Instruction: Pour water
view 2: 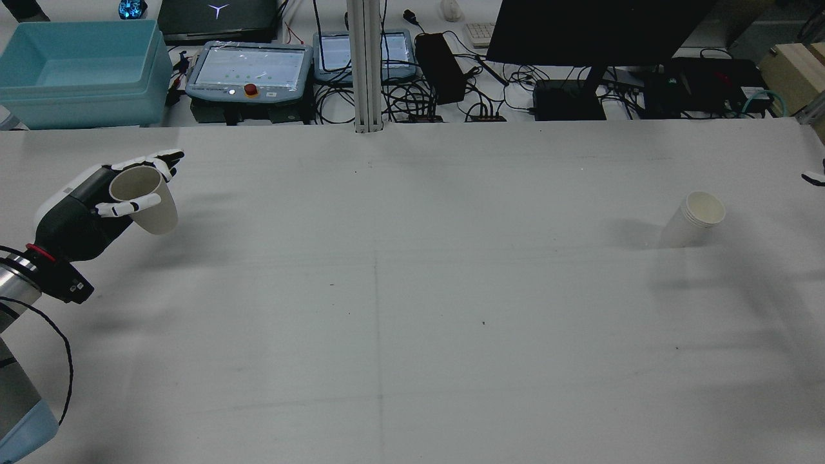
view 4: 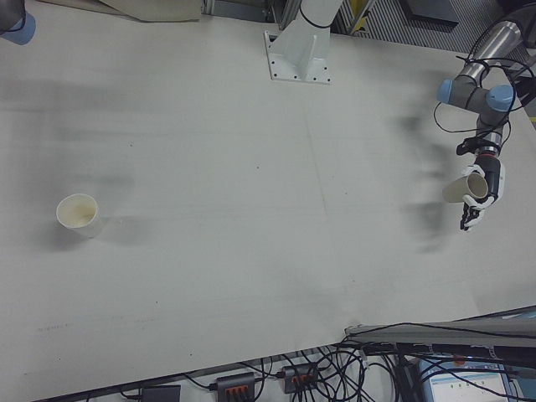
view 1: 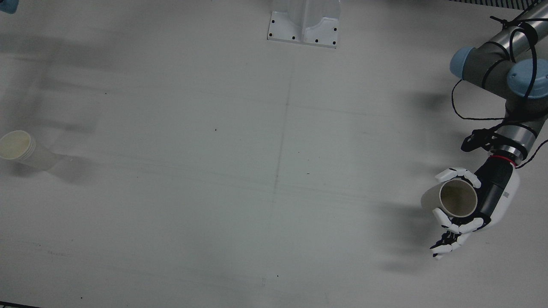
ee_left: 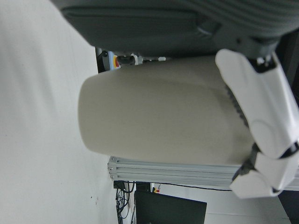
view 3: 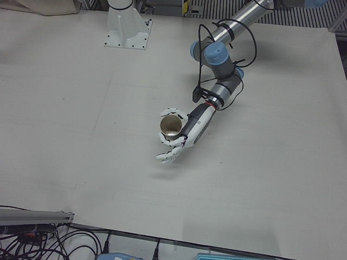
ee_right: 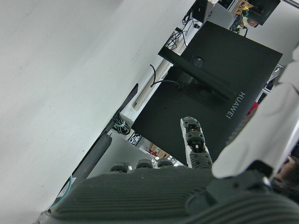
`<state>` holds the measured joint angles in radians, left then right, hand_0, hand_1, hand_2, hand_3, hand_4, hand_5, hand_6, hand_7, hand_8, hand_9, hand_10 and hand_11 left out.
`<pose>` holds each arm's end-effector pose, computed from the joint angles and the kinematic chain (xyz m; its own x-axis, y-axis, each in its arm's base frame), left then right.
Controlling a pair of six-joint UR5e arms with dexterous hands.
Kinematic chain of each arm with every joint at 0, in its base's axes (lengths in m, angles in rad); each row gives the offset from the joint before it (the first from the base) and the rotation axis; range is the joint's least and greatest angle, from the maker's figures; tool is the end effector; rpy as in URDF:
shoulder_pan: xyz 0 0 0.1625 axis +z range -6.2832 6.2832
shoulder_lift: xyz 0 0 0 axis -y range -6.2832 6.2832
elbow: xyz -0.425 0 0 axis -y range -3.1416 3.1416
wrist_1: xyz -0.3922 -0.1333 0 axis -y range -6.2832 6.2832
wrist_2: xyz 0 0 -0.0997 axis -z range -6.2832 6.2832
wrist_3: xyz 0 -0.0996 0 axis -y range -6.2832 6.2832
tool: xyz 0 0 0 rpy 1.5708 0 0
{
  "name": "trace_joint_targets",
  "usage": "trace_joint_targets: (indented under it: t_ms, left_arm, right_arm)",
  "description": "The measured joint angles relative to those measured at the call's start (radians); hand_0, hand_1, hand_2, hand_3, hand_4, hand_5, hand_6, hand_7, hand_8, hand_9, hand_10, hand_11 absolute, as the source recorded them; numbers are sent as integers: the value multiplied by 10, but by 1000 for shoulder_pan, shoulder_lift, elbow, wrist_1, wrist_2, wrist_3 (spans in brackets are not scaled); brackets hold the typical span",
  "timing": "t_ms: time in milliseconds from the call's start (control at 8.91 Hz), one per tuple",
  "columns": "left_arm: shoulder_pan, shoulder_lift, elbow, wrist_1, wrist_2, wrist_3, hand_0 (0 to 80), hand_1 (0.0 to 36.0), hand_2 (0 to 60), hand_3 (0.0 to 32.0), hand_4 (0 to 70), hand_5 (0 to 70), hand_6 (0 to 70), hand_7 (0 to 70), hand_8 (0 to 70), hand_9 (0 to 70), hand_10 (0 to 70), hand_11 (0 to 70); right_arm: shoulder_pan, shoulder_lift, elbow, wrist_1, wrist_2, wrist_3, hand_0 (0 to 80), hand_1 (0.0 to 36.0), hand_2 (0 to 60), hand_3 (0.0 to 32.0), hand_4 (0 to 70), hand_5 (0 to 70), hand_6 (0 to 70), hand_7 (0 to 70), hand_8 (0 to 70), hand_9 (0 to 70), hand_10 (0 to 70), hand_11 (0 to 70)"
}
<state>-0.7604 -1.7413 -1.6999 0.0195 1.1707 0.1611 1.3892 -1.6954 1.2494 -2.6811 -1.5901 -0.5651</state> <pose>0.2890 -0.5124 0.5360 -0.9264 -0.3735 -0.0479 -0.0524 0.2537 -0.9659 0.0566 -0.4191 0.8516 -0.8290 0.1609 0.5357 -0.5225 0.1189 -0.8443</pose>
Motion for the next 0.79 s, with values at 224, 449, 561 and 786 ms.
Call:
trace_joint_targets:
  t_ms: [224, 449, 561, 786]
  left_arm:
    - [1, -1, -5, 12, -29, -2, 405, 360, 600, 0, 402, 700, 87, 222, 64, 113, 43, 76]
    - [1, 4, 1, 12, -37, -3, 402, 360, 600, 0, 410, 700, 91, 226, 68, 118, 44, 79]
    - [1, 6, 7, 7, -39, -3, 402, 360, 600, 0, 411, 700, 92, 226, 68, 118, 44, 78]
    - [2, 5, 13, -1, -39, -3, 401, 360, 600, 0, 411, 700, 93, 227, 69, 120, 46, 81]
  right_arm:
    - [-72, 63, -72, 6, 39, -35, 425, 130, 115, 40, 0, 0, 0, 0, 0, 0, 0, 0]
    - [-207, 104, -83, 4, 145, -61, 411, 120, 88, 48, 0, 0, 0, 0, 0, 0, 0, 0]
    - [-270, 113, -81, 5, 202, -79, 414, 121, 85, 58, 0, 0, 0, 0, 0, 0, 0, 0]
    - [-341, 122, -80, 6, 259, -99, 425, 131, 106, 68, 0, 0, 0, 0, 0, 0, 0, 0]
